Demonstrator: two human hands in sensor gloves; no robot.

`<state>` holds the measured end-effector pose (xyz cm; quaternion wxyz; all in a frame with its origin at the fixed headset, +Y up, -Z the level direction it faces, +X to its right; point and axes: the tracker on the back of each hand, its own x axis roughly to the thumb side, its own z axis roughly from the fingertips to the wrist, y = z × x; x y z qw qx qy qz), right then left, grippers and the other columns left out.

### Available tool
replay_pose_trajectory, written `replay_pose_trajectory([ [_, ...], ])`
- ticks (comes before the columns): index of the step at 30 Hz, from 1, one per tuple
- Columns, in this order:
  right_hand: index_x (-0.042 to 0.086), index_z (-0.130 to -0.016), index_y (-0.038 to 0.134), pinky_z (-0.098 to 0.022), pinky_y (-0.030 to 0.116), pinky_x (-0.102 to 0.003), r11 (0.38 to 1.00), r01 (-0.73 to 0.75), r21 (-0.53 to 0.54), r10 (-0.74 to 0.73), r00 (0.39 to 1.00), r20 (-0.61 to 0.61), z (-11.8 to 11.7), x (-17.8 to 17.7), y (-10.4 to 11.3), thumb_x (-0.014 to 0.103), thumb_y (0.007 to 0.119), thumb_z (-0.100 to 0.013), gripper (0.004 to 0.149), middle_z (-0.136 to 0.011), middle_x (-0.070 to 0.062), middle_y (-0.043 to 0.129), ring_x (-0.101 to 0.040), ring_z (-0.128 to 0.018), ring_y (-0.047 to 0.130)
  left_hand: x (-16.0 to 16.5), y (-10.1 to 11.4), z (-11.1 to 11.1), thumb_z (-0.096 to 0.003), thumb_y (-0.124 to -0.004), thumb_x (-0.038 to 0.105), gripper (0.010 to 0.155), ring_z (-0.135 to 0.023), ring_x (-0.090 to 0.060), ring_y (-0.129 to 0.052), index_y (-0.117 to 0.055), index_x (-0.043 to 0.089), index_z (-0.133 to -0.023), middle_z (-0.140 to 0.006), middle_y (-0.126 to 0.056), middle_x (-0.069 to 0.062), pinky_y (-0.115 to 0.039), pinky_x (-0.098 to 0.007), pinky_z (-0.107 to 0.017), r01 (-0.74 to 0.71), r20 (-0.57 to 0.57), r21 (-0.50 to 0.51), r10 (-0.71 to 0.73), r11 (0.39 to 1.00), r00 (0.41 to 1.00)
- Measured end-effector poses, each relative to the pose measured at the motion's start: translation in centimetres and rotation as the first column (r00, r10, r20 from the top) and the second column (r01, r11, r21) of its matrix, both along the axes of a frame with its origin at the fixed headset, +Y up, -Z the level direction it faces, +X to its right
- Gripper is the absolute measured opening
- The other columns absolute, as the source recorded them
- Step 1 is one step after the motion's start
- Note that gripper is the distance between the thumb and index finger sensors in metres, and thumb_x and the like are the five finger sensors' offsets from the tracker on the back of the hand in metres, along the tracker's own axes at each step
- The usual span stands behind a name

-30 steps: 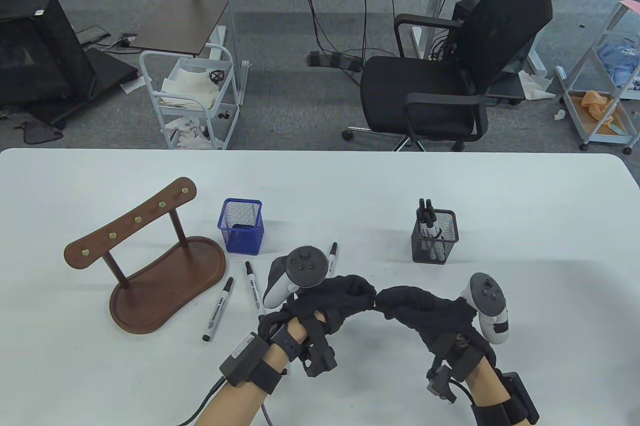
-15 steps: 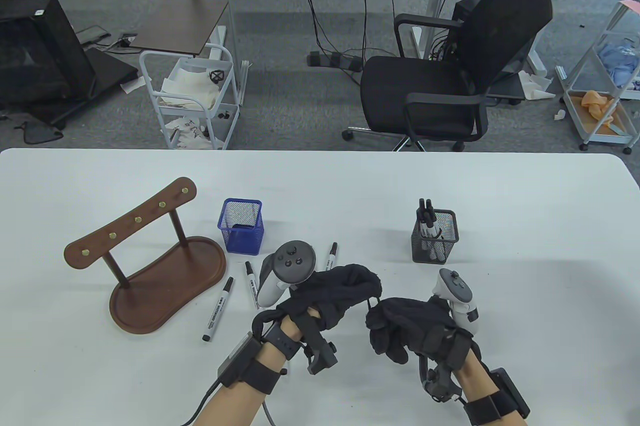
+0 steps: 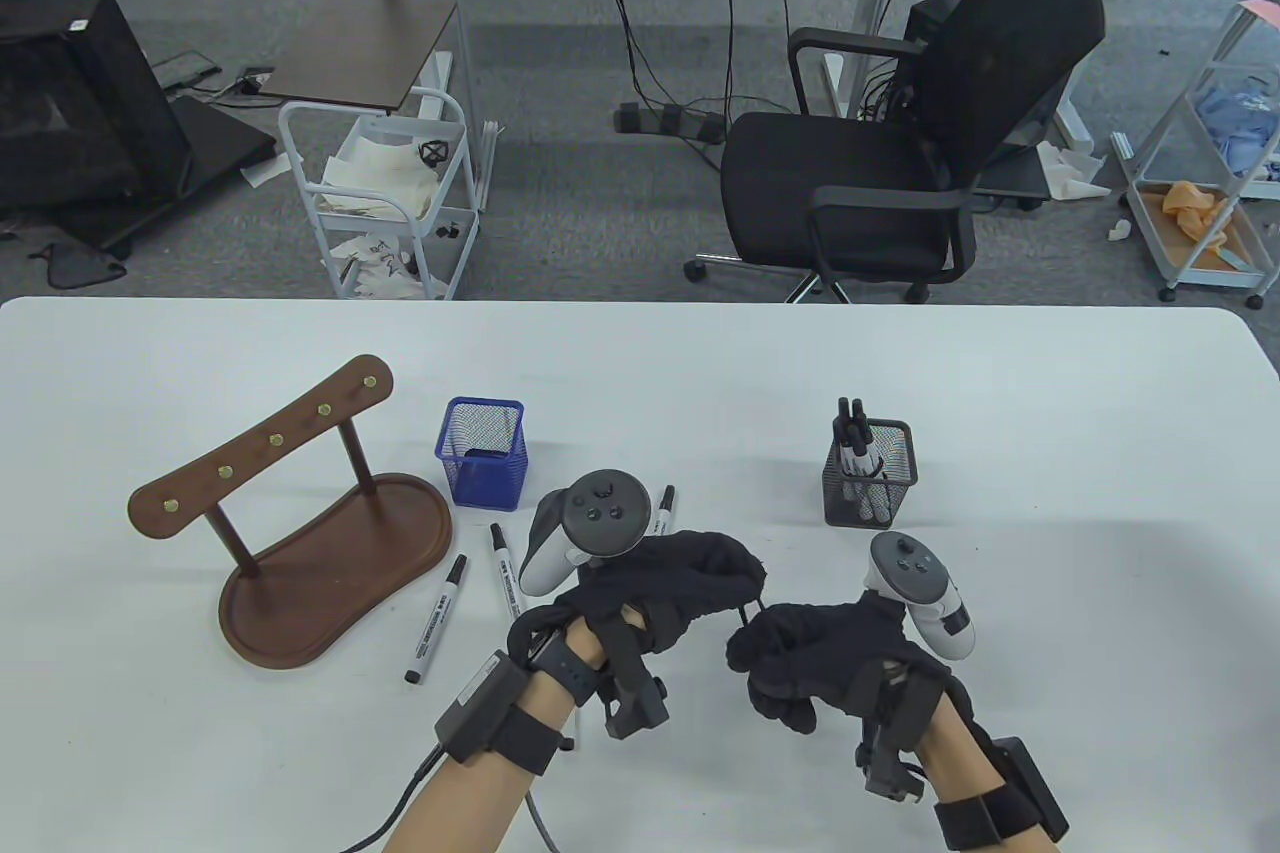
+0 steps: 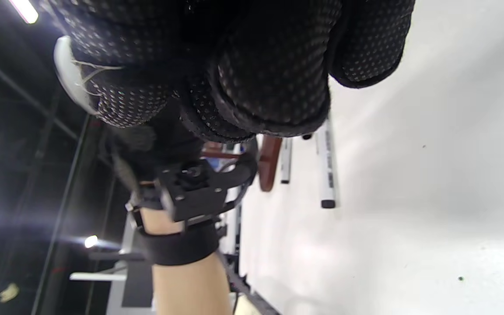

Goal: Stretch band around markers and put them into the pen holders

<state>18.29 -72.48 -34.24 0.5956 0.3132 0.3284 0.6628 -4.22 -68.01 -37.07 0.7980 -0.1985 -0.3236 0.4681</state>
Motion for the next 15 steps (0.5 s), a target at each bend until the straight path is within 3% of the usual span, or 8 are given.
replay_pose_trajectory([
  [8,0.03,-0.09,0.081,-0.07,0.062,-0.062,0.998,0.06,-0.022,-0.06,0.998,-0.004,-0.1,0.0,-0.3,0.036,0.098,-0.043,0.051,-0.087,0.0,0.092,-0.024,-0.068,0.093,-0.5,-1.4,0.1,-0.0563,-0.082,0.035,0.039,-0.104,-0.048,-0.072,-0.082,0.021,-0.092,-0.102,-0.09,-0.008,-0.047,-0.074,-0.075,-0.042,0.077,-0.059,0.046,0.997,0.996],
  [11,0.033,-0.091,0.079,-0.07,0.062,-0.062,0.999,0.039,-0.013,-0.039,0.999,0.008,0.0,0.0,-0.4,0.038,0.099,-0.042,0.053,-0.09,0.0,0.089,-0.025,-0.071,0.091,-0.5,-1.6,0.1,-0.0577,-0.08,0.034,0.04,-0.105,-0.047,-0.071,-0.079,0.021,-0.096,-0.105,-0.087,-0.007,-0.047,-0.073,-0.076,-0.029,0.117,-0.056,0.036,0.998,0.993],
  [15,0.035,-0.097,0.071,-0.07,0.062,-0.063,1.0,-0.001,0.009,0.001,1.0,0.03,0.2,0.0,-0.4,0.04,0.1,-0.041,0.063,-0.094,0.0,0.086,-0.027,-0.073,0.09,-1.2,-1.5,-0.2,-0.0594,-0.077,0.031,0.041,-0.105,-0.048,-0.07,-0.076,0.019,-0.098,-0.107,-0.084,-0.009,-0.047,-0.073,-0.076,-0.005,0.069,-0.047,0.008,0.999,0.998],
])
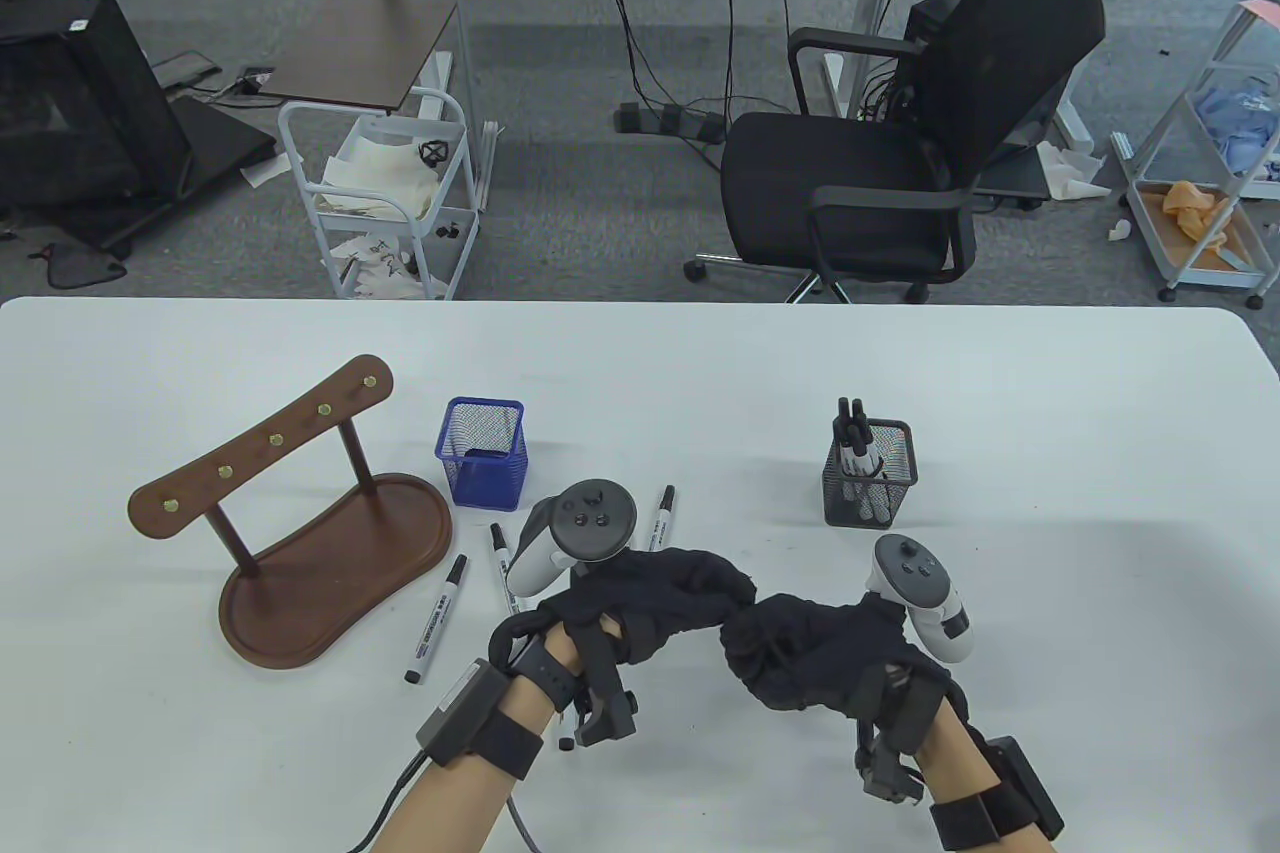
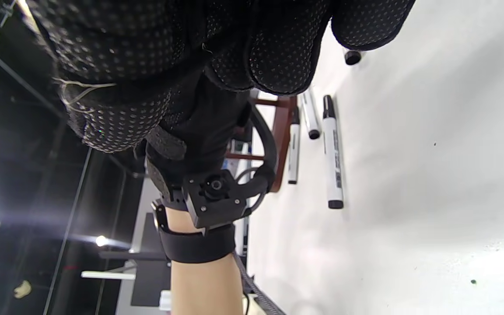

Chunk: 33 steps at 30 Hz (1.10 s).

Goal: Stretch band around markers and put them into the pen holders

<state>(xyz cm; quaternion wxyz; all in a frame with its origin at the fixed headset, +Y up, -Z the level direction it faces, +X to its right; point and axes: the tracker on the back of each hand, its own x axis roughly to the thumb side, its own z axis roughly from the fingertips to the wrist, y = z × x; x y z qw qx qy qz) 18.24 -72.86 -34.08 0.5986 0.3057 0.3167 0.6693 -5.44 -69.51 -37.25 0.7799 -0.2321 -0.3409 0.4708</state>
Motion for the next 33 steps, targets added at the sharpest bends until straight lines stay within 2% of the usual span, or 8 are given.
replay_pose_trajectory([
  [6,0.037,-0.1,0.065,-0.069,0.062,-0.064,0.998,-0.06,0.017,0.059,0.997,0.041,-0.1,0.5,-0.3,0.042,0.098,-0.042,0.068,-0.098,-0.001,0.081,-0.029,-0.076,0.087,-1.6,0.6,0.3,-0.0603,-0.074,0.035,0.046,-0.106,-0.05,-0.065,-0.069,0.018,-0.102,-0.111,-0.077,-0.014,-0.046,-0.074,-0.075,0.13,-0.124,0.09,-0.118,0.987,0.985],
  [9,0.037,-0.1,0.065,-0.068,0.064,-0.063,0.997,-0.079,0.02,0.078,0.996,0.038,0.0,0.4,-0.6,0.042,0.098,-0.043,0.066,-0.098,-0.002,0.082,-0.03,-0.076,0.088,-2.2,0.8,0.7,-0.0601,-0.076,0.038,0.048,-0.106,-0.051,-0.064,-0.068,0.019,-0.103,-0.112,-0.075,-0.015,-0.045,-0.074,-0.075,0.11,-0.131,0.076,-0.1,0.991,0.986],
  [20,0.036,-0.099,0.065,-0.067,0.064,-0.063,0.99,-0.133,0.034,0.132,0.991,0.03,0.3,0.5,-0.9,0.043,0.096,-0.043,0.064,-0.097,-0.002,0.083,-0.031,-0.076,0.088,-4.8,1.1,1.9,-0.0581,-0.078,0.046,0.062,-0.109,-0.054,-0.057,-0.06,0.017,-0.11,-0.118,-0.065,-0.02,-0.043,-0.075,-0.075,0.218,-0.199,0.099,-0.195,0.971,0.96],
  [28,0.036,-0.1,0.065,-0.067,0.064,-0.063,0.986,-0.162,0.048,0.16,0.987,0.034,0.4,0.6,-0.9,0.042,0.096,-0.044,0.064,-0.096,-0.003,0.083,-0.031,-0.076,0.088,-8.0,1.5,2.2,-0.0571,-0.079,0.051,0.069,-0.11,-0.055,-0.054,-0.057,0.016,-0.112,-0.121,-0.061,-0.021,-0.042,-0.076,-0.075,0.285,-0.276,0.083,-0.253,0.955,0.927],
  [33,0.035,-0.099,0.066,-0.067,0.065,-0.063,0.983,-0.174,0.053,0.172,0.984,0.039,0.4,0.7,-0.9,0.042,0.095,-0.044,0.063,-0.096,-0.003,0.084,-0.032,-0.075,0.089,-10.1,1.7,2.0,-0.0569,-0.079,0.051,0.069,-0.11,-0.055,-0.054,-0.056,0.016,-0.112,-0.121,-0.06,-0.022,-0.042,-0.076,-0.075,0.36,-0.336,0.074,-0.317,0.93,0.887],
])
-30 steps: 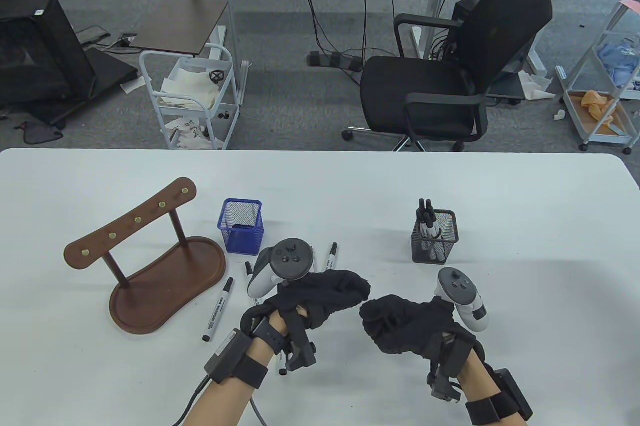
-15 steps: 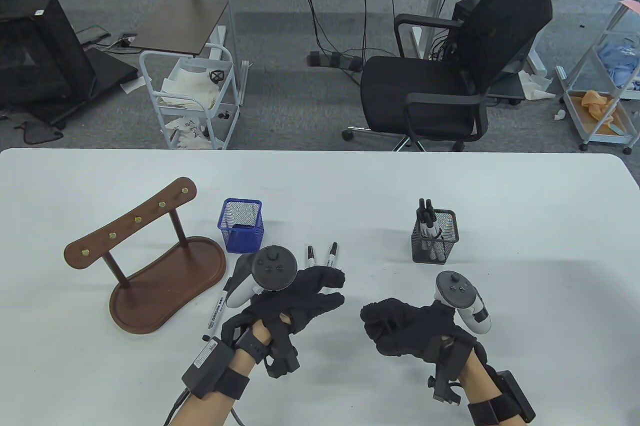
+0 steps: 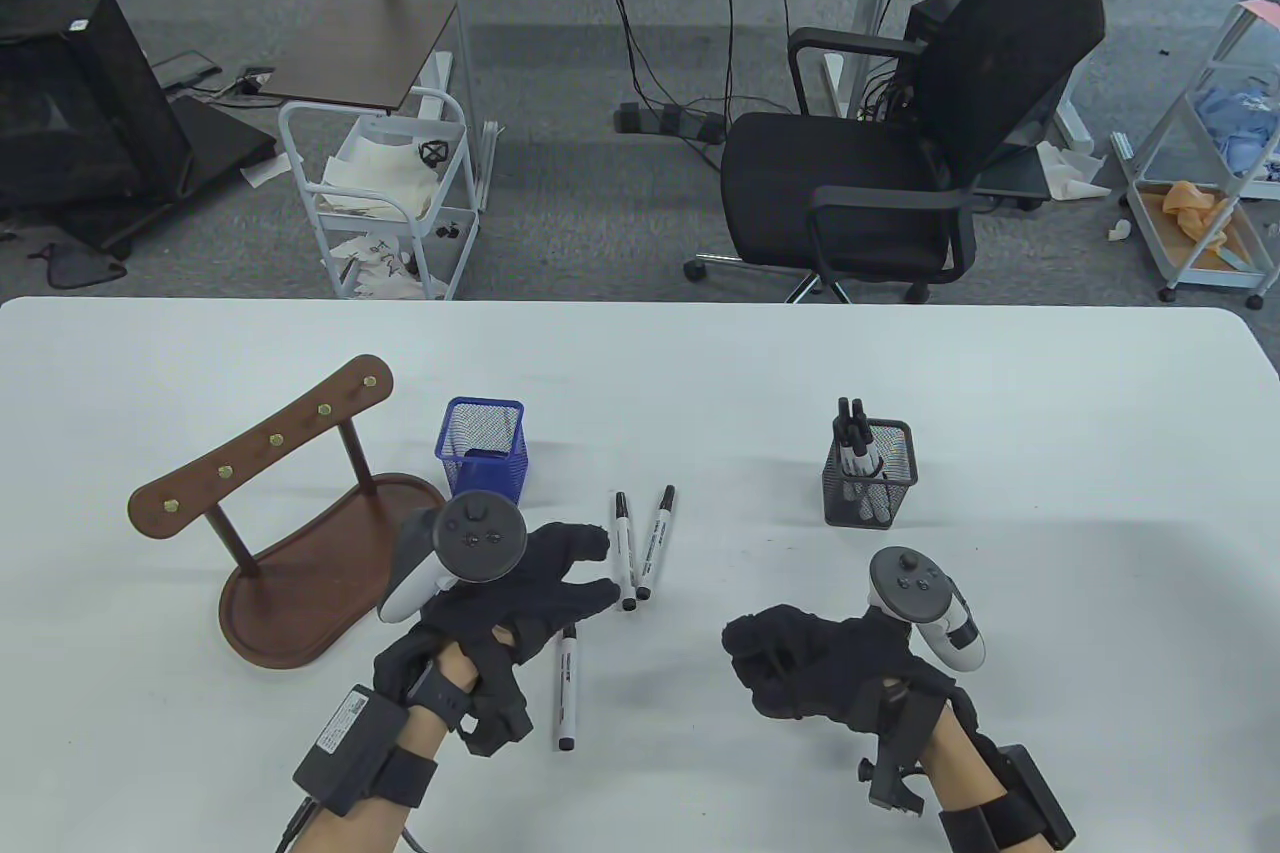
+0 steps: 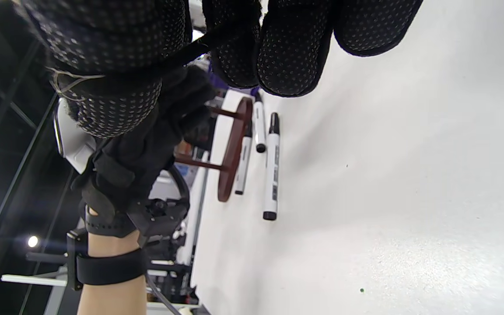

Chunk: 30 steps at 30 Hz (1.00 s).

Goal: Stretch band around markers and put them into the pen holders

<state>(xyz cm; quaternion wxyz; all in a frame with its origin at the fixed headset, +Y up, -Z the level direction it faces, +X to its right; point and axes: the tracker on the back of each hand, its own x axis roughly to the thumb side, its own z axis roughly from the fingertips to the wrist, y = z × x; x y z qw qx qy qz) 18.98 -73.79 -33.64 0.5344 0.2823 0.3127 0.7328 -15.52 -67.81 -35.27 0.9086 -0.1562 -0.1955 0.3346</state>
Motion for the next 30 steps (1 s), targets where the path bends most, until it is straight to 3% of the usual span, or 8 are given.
replay_pose_trajectory([
  [13,0.034,-0.099,0.067,-0.066,0.065,-0.062,1.0,-0.015,0.013,0.015,1.0,0.0,0.1,0.2,0.0,0.042,0.094,-0.045,0.061,-0.095,-0.004,0.085,-0.031,-0.074,0.09,-4.9,-1.2,-1.2,-0.0564,-0.08,0.049,0.071,-0.106,-0.056,-0.063,-0.059,0.01,-0.112,-0.117,-0.066,-0.028,-0.054,-0.072,-0.073,0.219,-0.197,-0.076,-0.23,0.973,0.953],
  [22,0.035,-0.099,0.067,-0.066,0.066,-0.062,1.0,-0.011,0.009,0.011,1.0,-0.006,0.1,0.3,0.1,0.043,0.094,-0.045,0.061,-0.095,-0.004,0.085,-0.031,-0.073,0.09,-6.6,-2.6,-0.7,-0.054,-0.087,0.039,0.07,-0.098,-0.053,-0.075,-0.063,0.004,-0.109,-0.111,-0.073,-0.027,-0.062,-0.07,-0.069,0.391,-0.276,-0.132,-0.413,0.911,0.868],
  [30,0.034,-0.099,0.067,-0.066,0.066,-0.062,1.0,-0.017,0.005,0.017,1.0,-0.002,0.2,0.5,0.0,0.043,0.093,-0.045,0.06,-0.094,-0.004,0.085,-0.031,-0.073,0.09,-6.9,-4.2,-0.3,-0.051,-0.091,0.039,0.069,-0.088,-0.05,-0.087,-0.07,0.0,-0.104,-0.101,-0.084,-0.029,-0.072,-0.067,-0.062,0.498,-0.306,-0.217,-0.543,0.84,0.782],
])
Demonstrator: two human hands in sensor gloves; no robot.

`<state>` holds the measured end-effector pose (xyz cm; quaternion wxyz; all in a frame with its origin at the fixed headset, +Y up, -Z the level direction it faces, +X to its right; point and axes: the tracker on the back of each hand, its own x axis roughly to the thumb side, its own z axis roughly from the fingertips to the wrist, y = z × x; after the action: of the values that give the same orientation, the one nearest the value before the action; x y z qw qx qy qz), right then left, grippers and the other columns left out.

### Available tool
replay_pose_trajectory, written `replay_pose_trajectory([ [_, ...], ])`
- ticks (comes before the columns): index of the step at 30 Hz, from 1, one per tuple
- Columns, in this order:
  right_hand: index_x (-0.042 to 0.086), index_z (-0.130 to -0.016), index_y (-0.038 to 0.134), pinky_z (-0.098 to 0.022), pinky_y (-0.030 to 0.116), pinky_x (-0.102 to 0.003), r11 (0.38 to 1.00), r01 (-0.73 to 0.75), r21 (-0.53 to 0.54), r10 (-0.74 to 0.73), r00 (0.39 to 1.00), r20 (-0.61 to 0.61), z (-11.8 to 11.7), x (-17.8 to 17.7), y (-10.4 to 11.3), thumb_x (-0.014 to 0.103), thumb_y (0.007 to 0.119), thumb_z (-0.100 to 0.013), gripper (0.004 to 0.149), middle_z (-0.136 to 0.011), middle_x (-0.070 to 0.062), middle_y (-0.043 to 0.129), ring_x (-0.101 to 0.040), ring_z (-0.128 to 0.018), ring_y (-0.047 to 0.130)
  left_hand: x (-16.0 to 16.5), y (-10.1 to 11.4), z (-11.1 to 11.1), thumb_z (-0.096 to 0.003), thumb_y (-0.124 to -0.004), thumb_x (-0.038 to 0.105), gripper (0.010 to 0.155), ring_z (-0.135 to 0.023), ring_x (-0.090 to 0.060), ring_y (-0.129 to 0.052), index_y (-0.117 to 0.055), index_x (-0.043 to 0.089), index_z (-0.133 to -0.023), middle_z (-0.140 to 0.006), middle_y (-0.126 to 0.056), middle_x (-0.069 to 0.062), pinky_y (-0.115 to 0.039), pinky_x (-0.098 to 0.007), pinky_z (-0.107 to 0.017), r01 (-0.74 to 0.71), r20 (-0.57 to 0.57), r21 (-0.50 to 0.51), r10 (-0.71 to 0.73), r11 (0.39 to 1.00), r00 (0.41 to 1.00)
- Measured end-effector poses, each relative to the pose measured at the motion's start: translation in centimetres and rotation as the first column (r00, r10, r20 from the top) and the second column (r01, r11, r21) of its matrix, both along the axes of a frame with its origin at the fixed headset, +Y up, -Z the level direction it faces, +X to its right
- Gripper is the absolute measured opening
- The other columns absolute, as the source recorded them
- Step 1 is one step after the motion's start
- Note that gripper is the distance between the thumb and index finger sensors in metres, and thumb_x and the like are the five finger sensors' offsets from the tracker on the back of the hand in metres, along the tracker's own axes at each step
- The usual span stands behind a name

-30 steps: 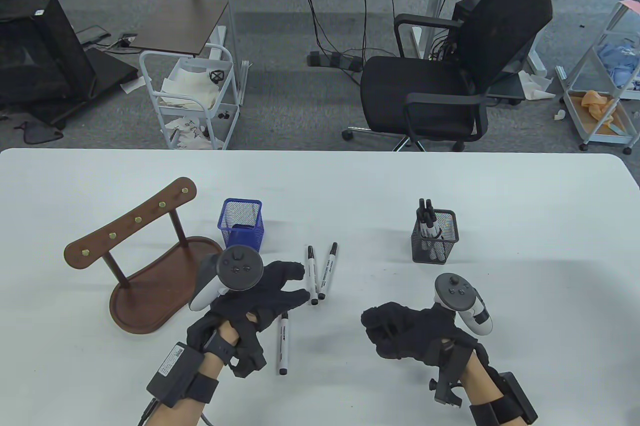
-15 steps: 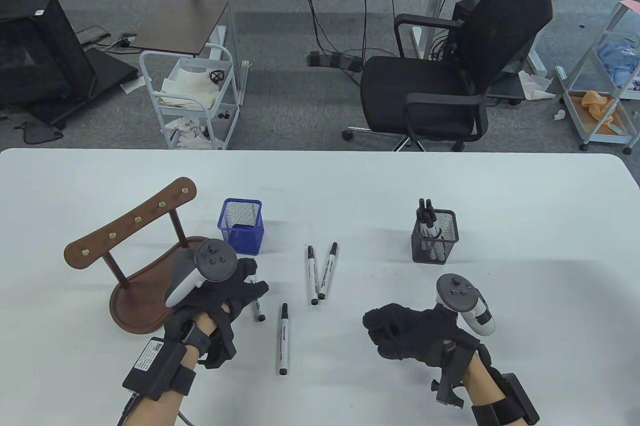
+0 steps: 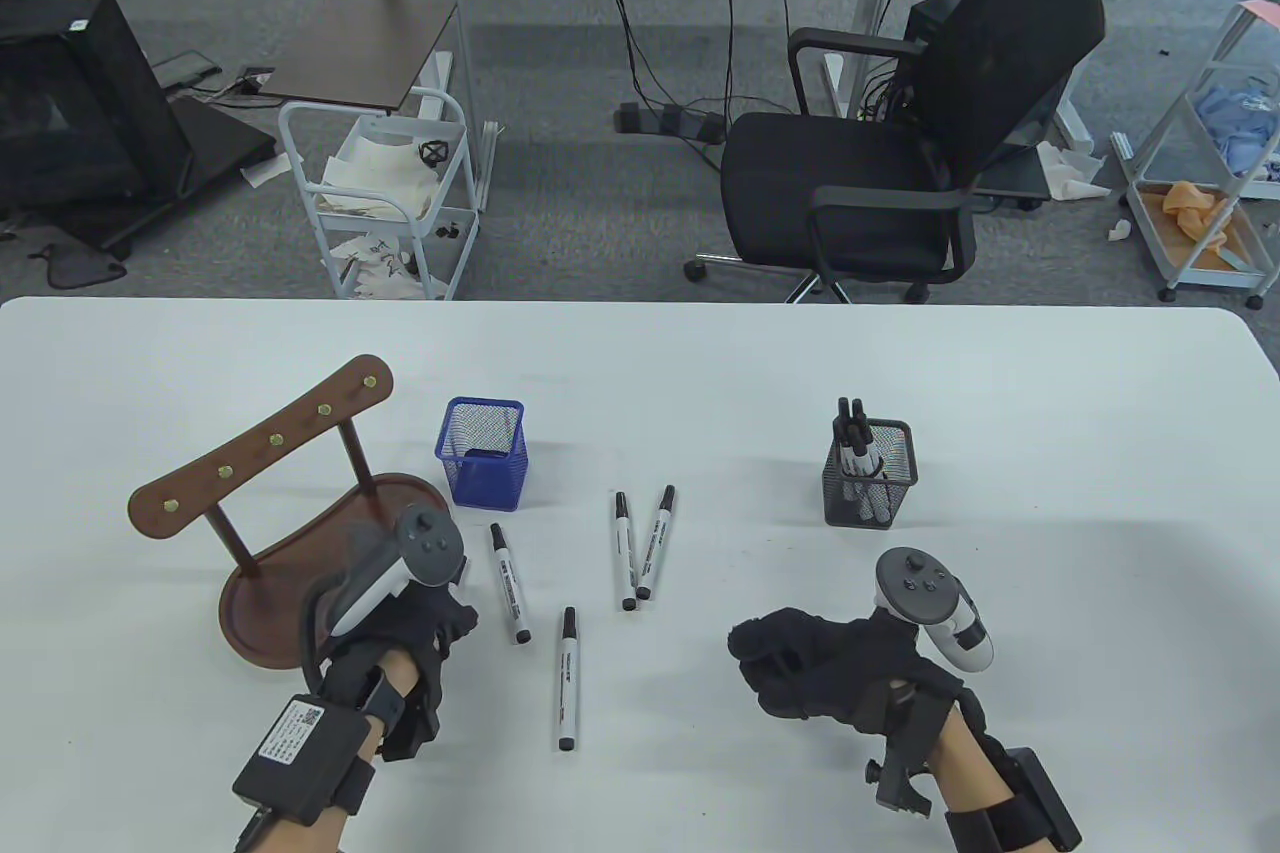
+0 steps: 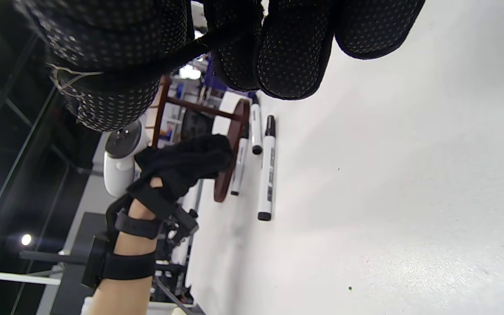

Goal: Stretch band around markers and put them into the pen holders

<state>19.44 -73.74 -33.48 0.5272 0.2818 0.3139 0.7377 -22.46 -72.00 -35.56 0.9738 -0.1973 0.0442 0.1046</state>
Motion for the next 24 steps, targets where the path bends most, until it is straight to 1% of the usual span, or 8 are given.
replay_pose_trajectory([
  [1,0.034,-0.099,0.067,-0.065,0.066,-0.062,1.0,-0.002,-0.002,0.002,1.0,0.0,0.0,0.0,0.0,0.043,0.093,-0.045,0.06,-0.094,-0.004,0.085,-0.031,-0.073,0.09,-0.1,-0.2,0.0,-0.0509,-0.091,0.039,0.069,-0.087,-0.05,-0.088,-0.07,0.0,-0.103,-0.101,-0.084,-0.028,-0.073,-0.067,-0.061,0.009,-0.01,-0.008,-0.009,1.0,1.0],
  [6,0.034,-0.099,0.068,-0.065,0.066,-0.062,1.0,-0.007,-0.004,0.007,1.0,-0.001,0.0,0.0,0.0,0.042,0.093,-0.045,0.06,-0.094,-0.004,0.085,-0.031,-0.072,0.09,-0.2,-0.9,0.0,-0.05,-0.093,0.038,0.067,-0.081,-0.046,-0.094,-0.074,-0.001,-0.1,-0.096,-0.089,-0.028,-0.078,-0.064,-0.057,0.037,-0.047,-0.041,-0.039,0.998,0.998],
  [11,0.034,-0.098,0.068,-0.065,0.066,-0.062,1.0,-0.009,-0.008,0.009,1.0,-0.003,0.0,0.0,-0.1,0.042,0.093,-0.045,0.059,-0.094,-0.005,0.086,-0.031,-0.072,0.091,-0.2,-1.4,-0.2,-0.0491,-0.095,0.036,0.064,-0.077,-0.043,-0.096,-0.076,-0.001,-0.097,-0.092,-0.091,-0.024,-0.079,-0.063,-0.056,0.075,-0.057,-0.074,-0.08,0.994,0.995],
  [13,0.034,-0.099,0.068,-0.065,0.066,-0.062,1.0,-0.011,-0.007,0.011,1.0,-0.004,0.0,0.0,-0.1,0.042,0.093,-0.046,0.059,-0.093,-0.005,0.086,-0.031,-0.072,0.091,-0.1,-1.5,-0.2,-0.0493,-0.095,0.036,0.063,-0.076,-0.043,-0.096,-0.076,-0.001,-0.096,-0.09,-0.091,-0.027,-0.078,-0.064,-0.056,0.085,-0.057,-0.086,-0.091,0.993,0.994],
  [15,0.033,-0.098,0.069,-0.065,0.066,-0.062,1.0,-0.011,-0.008,0.011,1.0,-0.006,0.0,0.0,-0.1,0.042,0.093,-0.046,0.059,-0.093,-0.005,0.086,-0.032,-0.072,0.091,0.1,-1.7,-0.3,-0.0493,-0.095,0.037,0.061,-0.074,-0.041,-0.097,-0.077,0.0,-0.095,-0.088,-0.092,-0.025,-0.078,-0.064,-0.056,0.11,-0.054,-0.096,-0.115,0.989,0.992],
  [20,0.033,-0.098,0.069,-0.065,0.067,-0.062,1.0,-0.012,-0.008,0.012,1.0,-0.009,0.0,-0.1,-0.1,0.042,0.093,-0.046,0.058,-0.093,-0.005,0.086,-0.031,-0.072,0.091,0.7,-2.1,-0.6,-0.0504,-0.094,0.034,0.055,-0.069,-0.038,-0.099,-0.08,0.0,-0.092,-0.083,-0.093,-0.021,-0.078,-0.064,-0.055,0.196,-0.039,-0.084,-0.2,0.977,0.979],
  [24,0.033,-0.098,0.069,-0.065,0.067,-0.062,1.0,-0.016,-0.011,0.016,1.0,-0.011,0.1,-0.1,-0.2,0.042,0.093,-0.046,0.058,-0.093,-0.005,0.086,-0.031,-0.071,0.091,0.8,-2.3,-0.7,-0.0526,-0.092,0.034,0.052,-0.068,-0.039,-0.098,-0.08,0.0,-0.091,-0.081,-0.093,-0.022,-0.077,-0.064,-0.056,0.211,-0.04,-0.087,-0.215,0.974,0.976],
])
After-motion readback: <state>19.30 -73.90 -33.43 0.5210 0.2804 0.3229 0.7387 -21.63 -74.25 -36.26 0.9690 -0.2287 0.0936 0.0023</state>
